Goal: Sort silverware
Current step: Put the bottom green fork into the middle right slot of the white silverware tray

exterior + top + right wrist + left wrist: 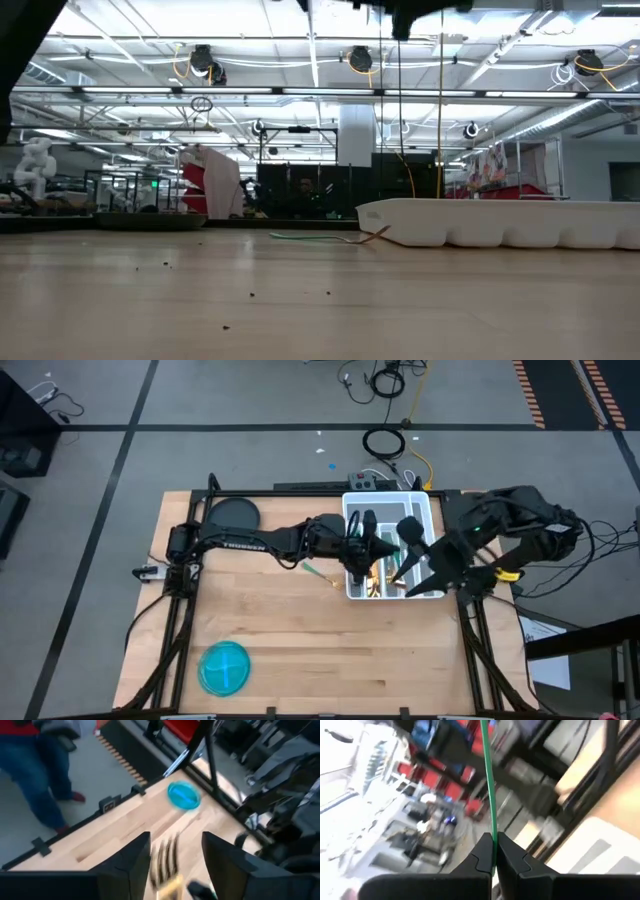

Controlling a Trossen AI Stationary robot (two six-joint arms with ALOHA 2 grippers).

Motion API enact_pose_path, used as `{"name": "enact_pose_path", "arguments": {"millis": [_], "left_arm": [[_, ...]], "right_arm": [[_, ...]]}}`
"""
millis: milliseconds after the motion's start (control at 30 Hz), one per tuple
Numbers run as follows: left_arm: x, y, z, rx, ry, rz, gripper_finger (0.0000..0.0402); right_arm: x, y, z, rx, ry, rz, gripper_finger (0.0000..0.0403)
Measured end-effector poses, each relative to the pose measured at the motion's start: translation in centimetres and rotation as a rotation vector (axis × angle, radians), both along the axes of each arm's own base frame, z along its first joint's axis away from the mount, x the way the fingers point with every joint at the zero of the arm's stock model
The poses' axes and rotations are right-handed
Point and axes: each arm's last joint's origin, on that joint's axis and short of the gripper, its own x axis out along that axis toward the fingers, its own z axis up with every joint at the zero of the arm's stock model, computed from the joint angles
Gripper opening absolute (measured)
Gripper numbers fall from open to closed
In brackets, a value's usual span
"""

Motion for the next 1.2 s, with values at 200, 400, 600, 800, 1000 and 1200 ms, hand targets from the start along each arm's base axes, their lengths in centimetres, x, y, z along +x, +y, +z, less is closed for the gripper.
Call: {"name": "enact_pose_path", "arguments": {"millis": [200,400,600,800,1000,1200], "left_arm": [[1.4,2.2,-3.5,0.160,0.084,0.122,0.0007],[2.4,5.2,-7.2,0.265,0.182,0.252,0.0007],[2.6,7.9,-9.1,0.442,0.252,0.282,0.0007],[2.6,10.0,-9.7,0.521,0.222,0.275,0.0007],[3.2,10.8,-11.4,0.623,0.198,0.197,0.0007],[3.5,12.3,-13.1,0.646,0.160,0.196,0.0007]], "right_arm": [[-1.2,-0.3,0.8,0.032,-0.038,-0.053,0.0172],[-2.9,-0.6,1.6,0.044,-0.071,-0.104,0.0172],[-3.3,-0.9,1.9,0.056,-0.092,-0.196,0.0172],[-2.2,-0.8,1.8,0.084,-0.083,-0.244,0.0171],[-1.1,-0.6,1.4,0.107,-0.052,-0.270,0.0171],[-1.1,-0.7,1.4,0.149,-0.030,-0.318,0.0171]]}}
